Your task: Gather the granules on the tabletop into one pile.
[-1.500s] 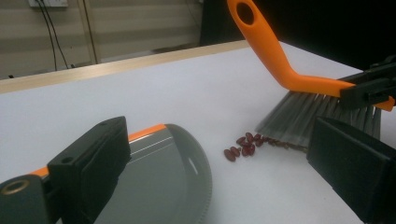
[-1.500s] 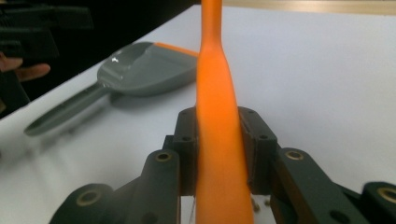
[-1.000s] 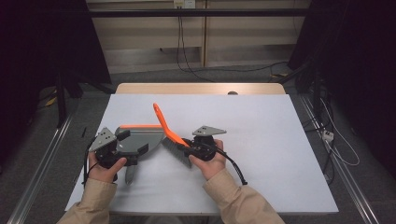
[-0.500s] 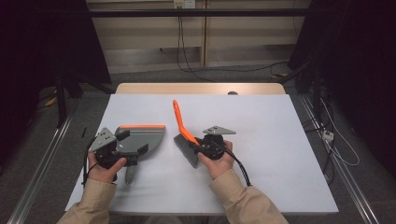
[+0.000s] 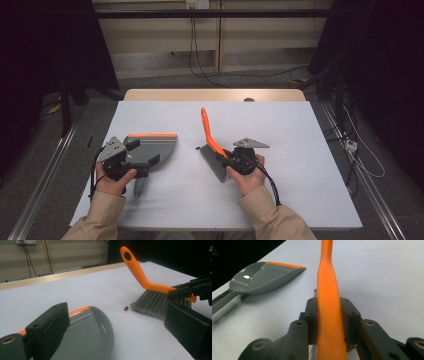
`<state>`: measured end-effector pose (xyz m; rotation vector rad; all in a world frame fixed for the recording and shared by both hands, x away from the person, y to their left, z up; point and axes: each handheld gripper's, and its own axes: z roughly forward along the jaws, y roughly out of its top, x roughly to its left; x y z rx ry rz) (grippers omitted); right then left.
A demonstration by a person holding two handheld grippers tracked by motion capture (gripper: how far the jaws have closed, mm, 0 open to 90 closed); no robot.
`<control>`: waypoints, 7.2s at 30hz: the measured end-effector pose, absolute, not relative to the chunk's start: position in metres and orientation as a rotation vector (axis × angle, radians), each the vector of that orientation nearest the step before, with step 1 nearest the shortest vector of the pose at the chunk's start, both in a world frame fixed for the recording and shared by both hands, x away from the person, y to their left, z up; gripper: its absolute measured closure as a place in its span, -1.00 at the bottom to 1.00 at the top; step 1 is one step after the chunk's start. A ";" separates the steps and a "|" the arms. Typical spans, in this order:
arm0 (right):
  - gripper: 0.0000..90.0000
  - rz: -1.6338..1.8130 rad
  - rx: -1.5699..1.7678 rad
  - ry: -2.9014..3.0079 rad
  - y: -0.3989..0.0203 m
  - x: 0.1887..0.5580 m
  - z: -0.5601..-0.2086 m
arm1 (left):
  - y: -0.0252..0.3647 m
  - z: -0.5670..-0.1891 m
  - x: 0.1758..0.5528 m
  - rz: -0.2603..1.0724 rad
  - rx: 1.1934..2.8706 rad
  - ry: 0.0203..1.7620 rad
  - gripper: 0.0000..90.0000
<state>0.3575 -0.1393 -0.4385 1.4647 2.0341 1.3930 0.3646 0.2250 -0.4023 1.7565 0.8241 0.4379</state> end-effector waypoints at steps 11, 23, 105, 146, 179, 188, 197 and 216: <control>0.58 1.422 1.458 2.011 -0.147 0.357 -0.437 | 0.223 -0.404 0.366 0.433 1.767 0.822 -0.87; 0.59 1.528 1.384 2.022 -0.109 0.384 -0.417 | 0.224 -0.404 0.367 0.429 1.758 0.828 -0.87; 0.50 1.170 1.262 2.160 -0.202 0.431 -0.421 | 0.222 -0.405 0.367 0.434 1.774 0.825 -0.87; 0.58 1.217 0.509 2.542 -0.181 0.456 -0.425 | 0.221 -0.410 0.370 0.433 1.795 0.844 -0.87; 0.58 1.248 0.385 2.610 -0.188 0.407 -0.420 | 0.218 -0.409 0.368 0.432 1.790 0.834 -0.87; 0.58 1.272 0.424 2.547 -0.191 0.405 -0.416 | 0.217 -0.409 0.368 0.435 1.792 0.831 -0.87; 0.58 1.415 0.745 2.364 -0.188 0.406 -0.401 | 0.218 -0.409 0.369 0.436 1.790 0.829 -0.87; 0.58 1.526 1.276 2.053 -0.153 0.387 -0.412 | 0.219 -0.408 0.368 0.445 1.784 0.831 -0.87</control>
